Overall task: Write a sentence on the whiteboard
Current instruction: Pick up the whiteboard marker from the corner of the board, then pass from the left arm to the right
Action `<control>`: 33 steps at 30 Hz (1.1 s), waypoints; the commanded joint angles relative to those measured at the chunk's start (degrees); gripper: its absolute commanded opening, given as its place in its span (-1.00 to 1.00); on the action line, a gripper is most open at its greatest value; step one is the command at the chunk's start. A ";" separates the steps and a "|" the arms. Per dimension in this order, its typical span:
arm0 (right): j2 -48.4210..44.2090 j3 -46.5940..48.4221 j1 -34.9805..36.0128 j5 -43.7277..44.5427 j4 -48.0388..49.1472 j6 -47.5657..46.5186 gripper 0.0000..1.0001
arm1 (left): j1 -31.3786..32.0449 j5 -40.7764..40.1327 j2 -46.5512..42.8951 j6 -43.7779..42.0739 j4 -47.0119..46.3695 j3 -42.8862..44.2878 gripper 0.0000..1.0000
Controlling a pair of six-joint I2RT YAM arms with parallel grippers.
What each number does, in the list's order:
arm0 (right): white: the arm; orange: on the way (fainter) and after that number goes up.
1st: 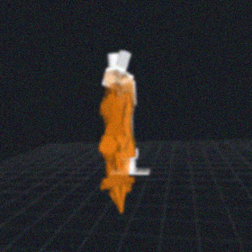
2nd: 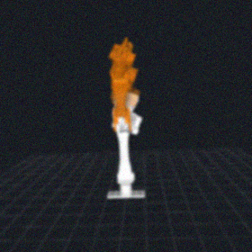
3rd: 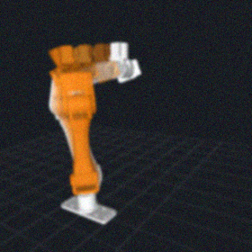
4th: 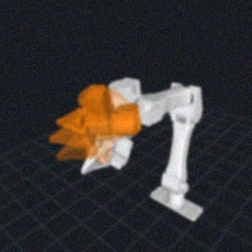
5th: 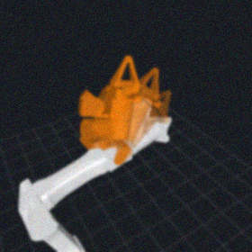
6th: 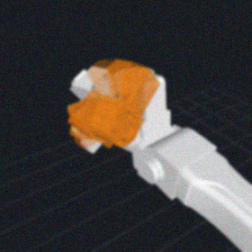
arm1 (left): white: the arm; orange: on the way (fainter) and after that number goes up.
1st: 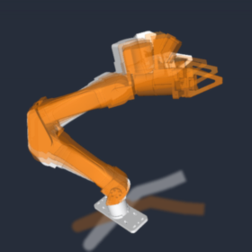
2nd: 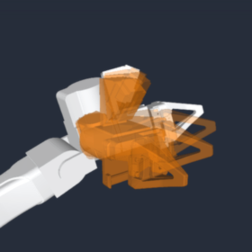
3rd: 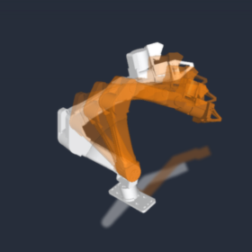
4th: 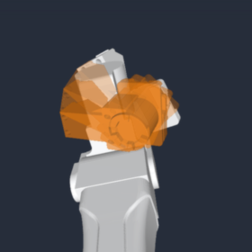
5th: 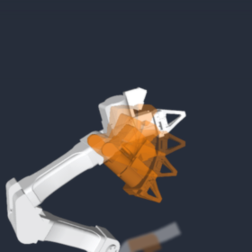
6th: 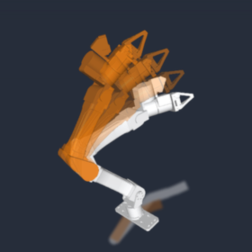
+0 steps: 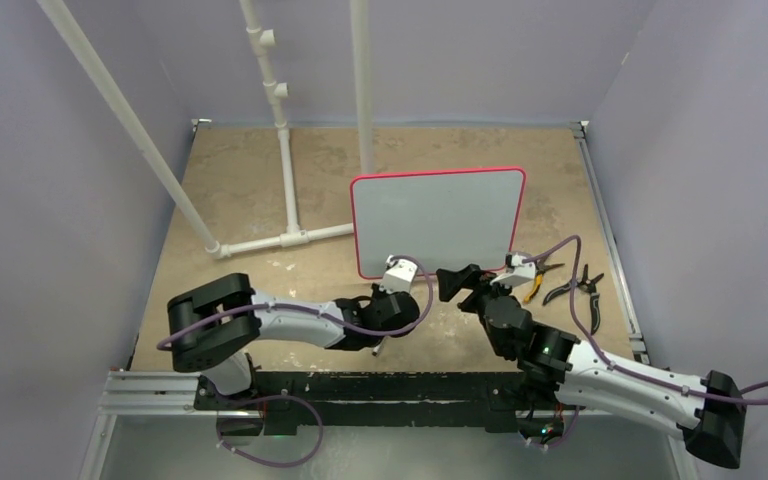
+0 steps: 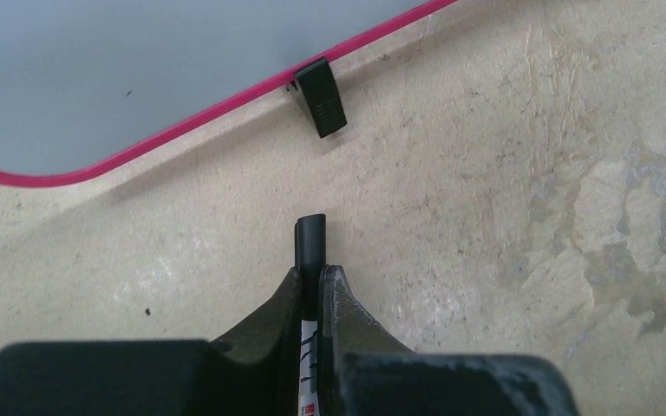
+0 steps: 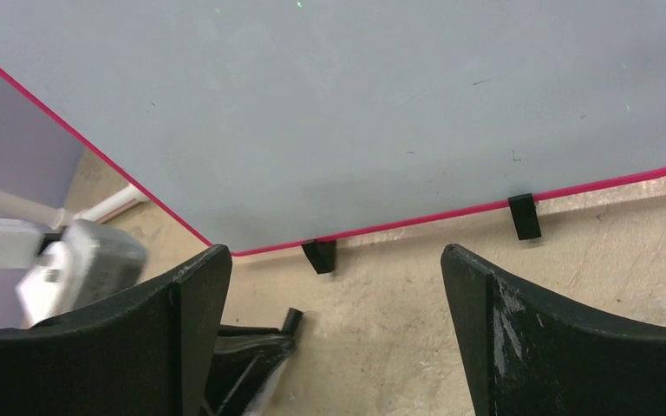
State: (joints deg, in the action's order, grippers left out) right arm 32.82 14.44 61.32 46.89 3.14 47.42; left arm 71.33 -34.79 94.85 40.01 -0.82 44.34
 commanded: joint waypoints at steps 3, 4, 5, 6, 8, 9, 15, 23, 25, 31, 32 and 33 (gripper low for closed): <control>2.14 1.96 -0.06 -3.49 0.52 4.11 0.89 | 0.04 1.06 -12.67 3.03 -5.58 -3.97 -1.00; 1.54 1.81 -0.06 -4.64 1.02 4.20 0.90 | 0.04 1.15 -14.65 3.04 -5.99 -4.13 -1.00; 0.78 1.51 -0.06 -5.84 1.85 3.89 0.90 | 0.04 1.08 -16.46 3.06 -6.25 -4.29 -1.00; -0.23 1.15 -0.06 -7.49 3.08 2.98 0.90 | 0.04 0.73 -18.38 2.99 -6.39 -4.41 -1.00; -2.46 0.07 -0.06 -12.54 8.72 -1.72 0.90 | 0.04 0.05 -22.04 2.72 -7.16 -4.86 -1.00; -3.56 -0.43 -0.06 -15.43 11.17 -3.88 0.89 | 0.04 -0.53 -23.96 2.53 -7.78 -5.11 -1.00; -5.08 -1.09 -0.06 -31.16 22.69 -10.11 0.52 | -1.80 -0.27 -34.03 1.94 -15.66 -7.61 -1.00; 10.00 4.88 -0.02 -39.20 29.01 -10.24 0.33 | -2.25 -0.10 -40.31 3.48 -22.15 -11.55 -1.00; 12.71 5.25 0.03 -42.20 32.80 -9.73 0.30 | -2.33 0.06 -41.39 3.90 -23.75 -12.94 -1.00; 15.67 4.38 0.03 -46.24 39.98 -7.12 0.24 | -2.50 0.13 -42.63 4.46 -24.44 -14.07 -1.00; 15.69 4.44 0.03 -46.28 40.05 -7.06 0.23 | -2.51 0.15 -42.66 4.43 -24.60 -14.18 -1.00; 15.62 4.50 0.03 -46.17 39.70 -7.00 0.22 | -2.51 0.16 -42.73 4.50 -24.70 -14.22 -1.00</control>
State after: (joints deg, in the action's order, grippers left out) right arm 48.51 17.04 61.34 3.79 36.51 39.51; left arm 69.10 -34.76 53.39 43.31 -21.58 30.26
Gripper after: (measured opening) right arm 0.621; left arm 0.039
